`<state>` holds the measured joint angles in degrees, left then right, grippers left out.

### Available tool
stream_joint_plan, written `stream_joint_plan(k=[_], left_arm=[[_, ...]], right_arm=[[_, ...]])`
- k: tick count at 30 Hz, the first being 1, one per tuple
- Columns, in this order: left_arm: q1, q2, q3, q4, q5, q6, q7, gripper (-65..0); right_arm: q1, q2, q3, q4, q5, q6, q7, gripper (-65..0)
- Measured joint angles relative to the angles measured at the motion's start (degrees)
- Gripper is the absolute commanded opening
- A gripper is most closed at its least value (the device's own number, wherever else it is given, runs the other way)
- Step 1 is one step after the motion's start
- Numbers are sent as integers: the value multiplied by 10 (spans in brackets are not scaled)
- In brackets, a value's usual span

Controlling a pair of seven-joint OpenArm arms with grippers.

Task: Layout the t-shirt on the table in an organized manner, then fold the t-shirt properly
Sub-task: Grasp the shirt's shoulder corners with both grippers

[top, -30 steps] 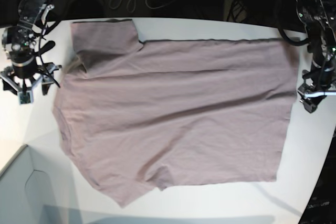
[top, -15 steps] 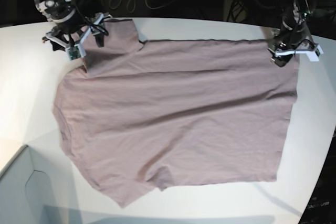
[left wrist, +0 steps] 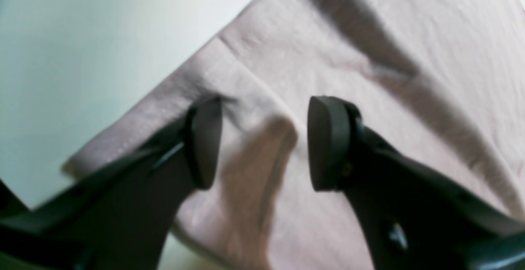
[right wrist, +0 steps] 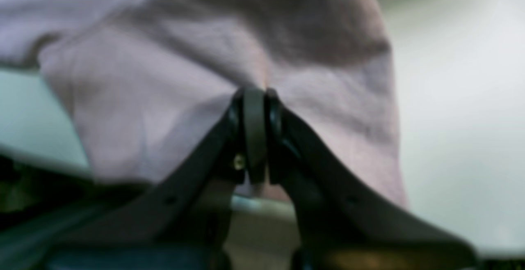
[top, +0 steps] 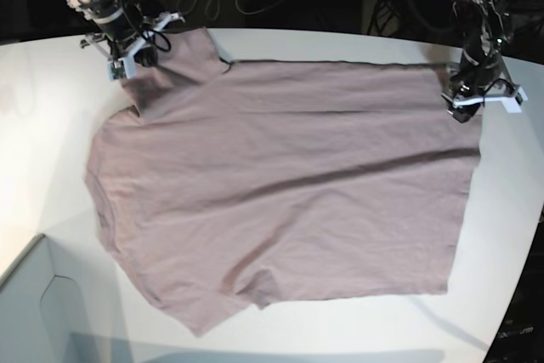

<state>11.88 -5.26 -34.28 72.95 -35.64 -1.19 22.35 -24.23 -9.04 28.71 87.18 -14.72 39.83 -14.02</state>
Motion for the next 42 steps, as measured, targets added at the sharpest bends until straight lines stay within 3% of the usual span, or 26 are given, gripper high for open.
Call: stream_joint_plan(k=[6, 8, 11, 17, 23, 26, 31, 38, 40, 42], left_arm=[[0, 0, 0, 6, -2, 2, 6, -321], [2, 0, 1, 18, -2, 8, 18, -321], [11, 7, 3, 43, 1, 14, 29, -321], [52, 4, 2, 132, -2, 12, 27, -321], [104, 6, 0, 185, -1, 10, 28, -320], [113, 7, -24, 181, -2, 10, 32, -319], [110, 3, -70, 138, 1, 12, 27, -319], [83, -22, -69, 70, 0, 10, 19, -321], [74, -23, -69, 52, 3, 10, 24, -324], [73, -20, -69, 39, 2, 10, 29, -368]], right_arm=[[-74, 2, -7, 23, 3, 0, 6, -650], [-92, 3, -26, 11, -45, 2, -64, -650], [-139, -2, -50, 26, -36, 3, -60, -650], [-139, -1, -62, 113, -14, 2, -45, -650], [-148, 3, -9, 175, 20, 2, -62, -650], [-144, -1, 6, 193, 52, 2, -53, -650], [-147, -2, 14, 196, 55, 2, -59, -645], [-144, -2, 10, 197, 56, 2, -57, -460], [-143, -2, 10, 198, 56, 2, -57, -429], [-138, -2, 10, 198, 56, 2, -57, -418]])
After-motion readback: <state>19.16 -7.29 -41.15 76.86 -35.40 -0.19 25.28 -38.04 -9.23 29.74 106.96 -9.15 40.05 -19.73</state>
